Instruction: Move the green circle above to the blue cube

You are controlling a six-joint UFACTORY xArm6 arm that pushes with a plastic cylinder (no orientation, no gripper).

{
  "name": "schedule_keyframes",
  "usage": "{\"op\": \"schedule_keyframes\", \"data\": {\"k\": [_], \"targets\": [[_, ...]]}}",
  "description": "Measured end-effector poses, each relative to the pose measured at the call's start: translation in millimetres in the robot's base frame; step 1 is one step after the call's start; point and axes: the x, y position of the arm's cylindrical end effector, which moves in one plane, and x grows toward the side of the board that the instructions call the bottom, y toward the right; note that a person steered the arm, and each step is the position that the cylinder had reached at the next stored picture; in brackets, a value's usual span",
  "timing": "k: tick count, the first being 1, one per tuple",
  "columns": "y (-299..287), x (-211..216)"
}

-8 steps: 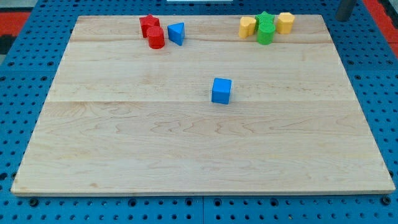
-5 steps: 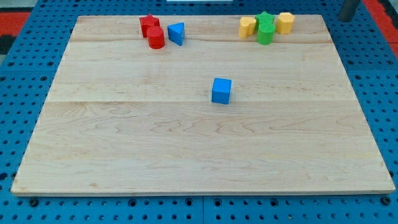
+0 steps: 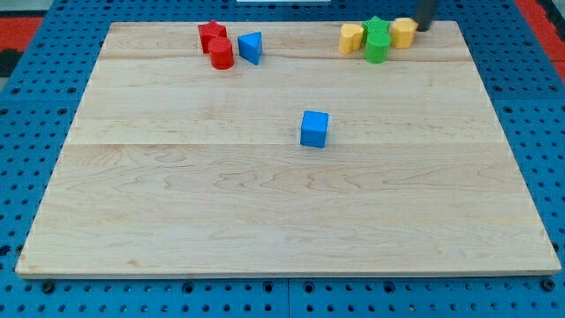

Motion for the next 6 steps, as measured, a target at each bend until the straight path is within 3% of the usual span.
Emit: {"op": "schedule_keyframes", "data": {"k": [2,4,5,6], "targets": [[-21,23],[7,68],[-82,68],[-126,76]]}}
